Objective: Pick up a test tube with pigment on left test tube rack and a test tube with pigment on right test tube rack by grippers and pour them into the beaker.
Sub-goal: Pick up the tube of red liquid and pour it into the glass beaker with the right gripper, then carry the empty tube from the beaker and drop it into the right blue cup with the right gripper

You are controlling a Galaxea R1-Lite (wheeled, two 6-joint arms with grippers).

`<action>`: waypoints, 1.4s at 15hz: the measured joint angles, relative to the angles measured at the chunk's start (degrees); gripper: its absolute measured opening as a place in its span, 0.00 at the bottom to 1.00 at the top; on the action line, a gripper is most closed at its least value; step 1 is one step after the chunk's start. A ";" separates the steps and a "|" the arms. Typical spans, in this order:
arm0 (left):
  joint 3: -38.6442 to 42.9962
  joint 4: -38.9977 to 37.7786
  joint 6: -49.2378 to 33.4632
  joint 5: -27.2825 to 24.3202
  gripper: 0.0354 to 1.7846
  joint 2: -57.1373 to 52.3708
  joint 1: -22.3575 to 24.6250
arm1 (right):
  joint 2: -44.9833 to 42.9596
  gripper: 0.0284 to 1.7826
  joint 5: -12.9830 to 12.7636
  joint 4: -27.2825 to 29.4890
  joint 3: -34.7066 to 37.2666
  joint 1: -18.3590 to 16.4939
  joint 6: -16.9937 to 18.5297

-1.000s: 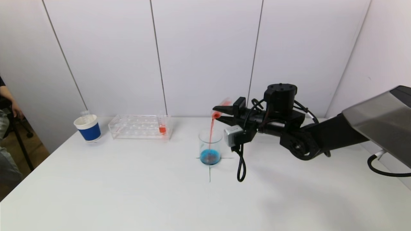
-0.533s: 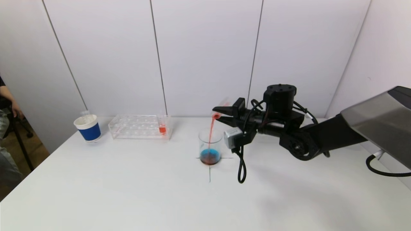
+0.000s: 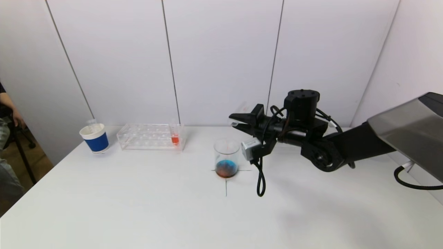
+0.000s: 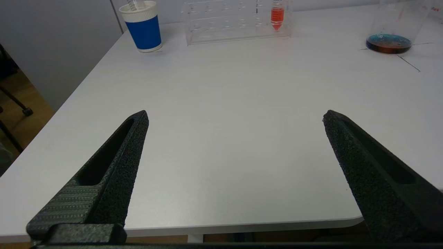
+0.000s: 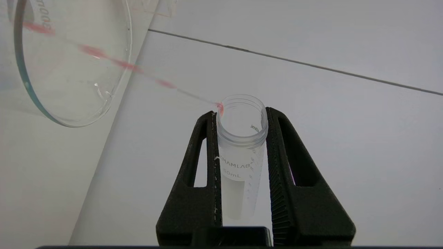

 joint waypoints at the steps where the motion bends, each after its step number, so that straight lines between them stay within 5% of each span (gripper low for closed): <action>1: 0.00 0.00 0.00 0.01 0.99 0.00 0.00 | 0.00 0.24 0.00 0.02 0.00 -0.02 -0.39; 7: 0.00 0.00 0.00 0.00 0.99 0.00 0.02 | 0.30 0.24 0.02 0.00 -0.72 -0.22 -3.56; 12: 0.00 0.00 0.00 -0.02 0.99 0.00 0.00 | 0.15 0.24 0.57 0.72 0.00 -0.09 -0.59; 15: 0.00 0.00 0.00 0.00 0.99 0.00 0.00 | -0.80 0.24 -0.04 0.48 1.34 0.52 9.59; 21: 0.00 0.00 0.00 0.00 0.99 0.00 0.02 | -5.49 0.24 -6.49 -0.20 1.79 0.26 37.16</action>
